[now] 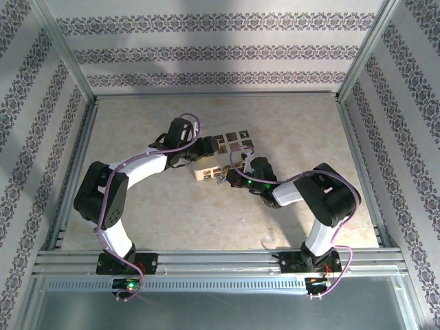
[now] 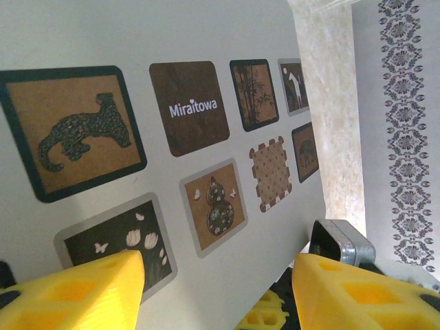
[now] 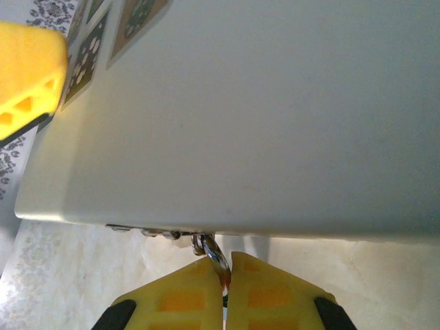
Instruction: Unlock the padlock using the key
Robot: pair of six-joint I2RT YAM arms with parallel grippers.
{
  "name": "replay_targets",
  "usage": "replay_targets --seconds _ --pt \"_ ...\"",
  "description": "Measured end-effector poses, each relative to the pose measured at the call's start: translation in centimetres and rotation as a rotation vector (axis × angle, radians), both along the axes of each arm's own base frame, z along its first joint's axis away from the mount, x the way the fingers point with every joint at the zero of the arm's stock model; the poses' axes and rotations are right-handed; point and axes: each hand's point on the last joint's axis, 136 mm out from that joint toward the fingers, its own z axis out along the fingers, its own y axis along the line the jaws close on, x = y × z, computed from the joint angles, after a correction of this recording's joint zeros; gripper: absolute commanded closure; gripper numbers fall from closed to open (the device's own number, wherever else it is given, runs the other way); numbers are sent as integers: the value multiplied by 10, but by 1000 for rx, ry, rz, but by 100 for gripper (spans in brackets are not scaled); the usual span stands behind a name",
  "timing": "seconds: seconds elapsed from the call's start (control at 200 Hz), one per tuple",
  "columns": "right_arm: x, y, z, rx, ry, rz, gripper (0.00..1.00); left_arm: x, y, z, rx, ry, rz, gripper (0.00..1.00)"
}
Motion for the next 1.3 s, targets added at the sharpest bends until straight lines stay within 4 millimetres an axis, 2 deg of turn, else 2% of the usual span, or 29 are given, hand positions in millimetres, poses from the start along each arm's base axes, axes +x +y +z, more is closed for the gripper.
replay_targets --seconds 0.505,0.76,1.129,1.299 --pt "7 -6 2 63 122 -126 100 -21 1 -2 -8 10 23 41" --pt "10 -11 1 123 198 -196 100 -24 -3 -2 -19 -8 29 41" --pt "23 -27 6 211 235 -286 99 -23 -5 -1 -40 -22 34 41" --pt "33 -46 4 222 236 -364 99 -23 -5 -2 -42 -28 37 41"
